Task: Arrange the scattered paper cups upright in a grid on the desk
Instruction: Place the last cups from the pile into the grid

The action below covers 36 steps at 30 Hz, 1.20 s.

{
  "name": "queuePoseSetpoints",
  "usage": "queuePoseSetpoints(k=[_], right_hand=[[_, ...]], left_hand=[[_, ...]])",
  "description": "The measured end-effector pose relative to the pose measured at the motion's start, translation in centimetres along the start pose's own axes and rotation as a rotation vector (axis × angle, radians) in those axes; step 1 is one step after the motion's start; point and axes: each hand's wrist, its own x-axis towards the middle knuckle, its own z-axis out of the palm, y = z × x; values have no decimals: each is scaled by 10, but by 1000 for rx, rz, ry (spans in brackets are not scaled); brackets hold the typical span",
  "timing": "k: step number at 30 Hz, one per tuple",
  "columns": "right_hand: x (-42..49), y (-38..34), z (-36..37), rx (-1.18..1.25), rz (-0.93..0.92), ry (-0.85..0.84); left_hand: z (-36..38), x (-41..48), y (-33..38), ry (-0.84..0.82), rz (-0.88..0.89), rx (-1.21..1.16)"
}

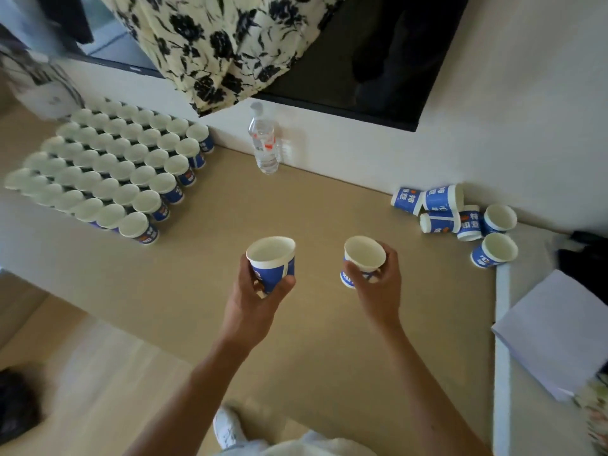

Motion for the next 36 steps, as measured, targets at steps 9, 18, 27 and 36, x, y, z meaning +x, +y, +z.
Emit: queuePoseSetpoints(k=[9, 18, 27, 36], right_hand=[[-101, -55, 119, 92, -28, -248], [-174, -80, 244, 76, -45, -439], [-244, -83, 360, 120, 29, -496], [-240, -75, 475, 121, 110, -574]], left_hand=[[-133, -12, -32, 205, 22, -83], [-258, -27, -82, 349, 10, -174], [-378, -35, -118, 491, 23, -183], [-463, 1, -151, 584, -6, -112]])
